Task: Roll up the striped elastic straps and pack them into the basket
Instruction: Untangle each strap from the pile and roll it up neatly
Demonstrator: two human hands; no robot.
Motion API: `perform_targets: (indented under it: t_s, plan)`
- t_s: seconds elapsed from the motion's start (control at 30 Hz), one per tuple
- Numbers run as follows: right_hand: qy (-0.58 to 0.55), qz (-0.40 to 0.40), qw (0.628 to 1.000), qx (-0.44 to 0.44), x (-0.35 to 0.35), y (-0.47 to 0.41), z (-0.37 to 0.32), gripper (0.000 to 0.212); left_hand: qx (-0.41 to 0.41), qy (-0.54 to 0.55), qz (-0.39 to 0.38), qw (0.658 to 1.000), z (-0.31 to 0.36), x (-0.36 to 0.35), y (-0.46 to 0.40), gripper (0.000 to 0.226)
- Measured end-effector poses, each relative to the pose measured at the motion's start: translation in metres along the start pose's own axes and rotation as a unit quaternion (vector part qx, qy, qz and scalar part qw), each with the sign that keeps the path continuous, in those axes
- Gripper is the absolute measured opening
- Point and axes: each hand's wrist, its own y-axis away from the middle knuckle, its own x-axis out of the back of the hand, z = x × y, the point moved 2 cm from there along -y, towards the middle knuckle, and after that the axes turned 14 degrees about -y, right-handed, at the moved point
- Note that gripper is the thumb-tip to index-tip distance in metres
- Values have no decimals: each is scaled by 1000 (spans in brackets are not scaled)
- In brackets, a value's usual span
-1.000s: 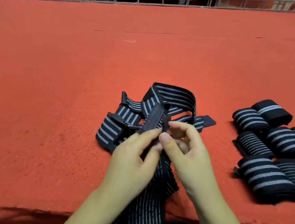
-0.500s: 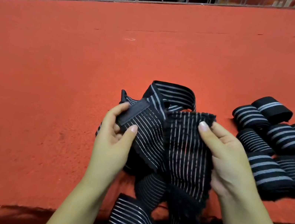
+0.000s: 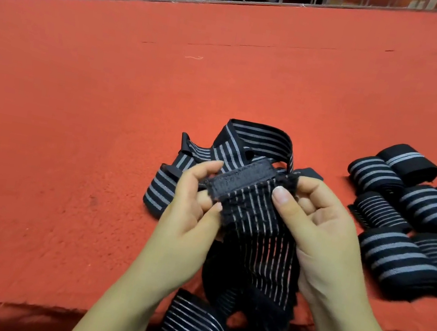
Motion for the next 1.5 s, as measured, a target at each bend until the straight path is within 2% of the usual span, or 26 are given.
perform_targets:
  t_s: [0.13, 0.5, 0.7, 0.87, 1.03, 1.13, 1.27, 1.33, 1.4, 1.5]
  plan:
    - [12, -6, 1000, 17, -3, 4, -3, 11, 0, -45, 1, 999, 2, 1, 1, 57]
    - [7, 14, 1000, 16, -1, 4, -2, 16, -16, -61, -45, 997, 13, -4, 6, 58]
    - [6, 19, 1000, 16, 0, 3, 1, 16, -46, -48, -68, 995, 12, -1, 5, 53]
    - [13, 21, 1000, 13, 0, 4, 2, 18, -54, 19, -87, 995, 7, 0, 4, 62]
    - [10, 34, 999, 20, -1, 4, 2, 24, -69, -28, 5, 997, 8, -6, 4, 37]
    - [10, 30, 999, 28, 1, 5, 2, 23, -65, -31, 17, 997, 8, -8, 4, 33]
    - [70, 13, 996, 53, 5, 6, 3, 27, -71, -20, 28, 997, 11, -7, 4, 31]
    - [180, 9, 979, 99, 8, 5, -5, 35, -78, -2, 37, 996, 14, -5, 4, 24]
    - [266, -42, 956, 115, 6, 3, -17, 40, -87, 11, 40, 995, 16, -3, 4, 24]
    - [216, -119, 967, 58, -1, 0, -31, 20, -95, 14, 48, 994, 22, -2, 2, 26]
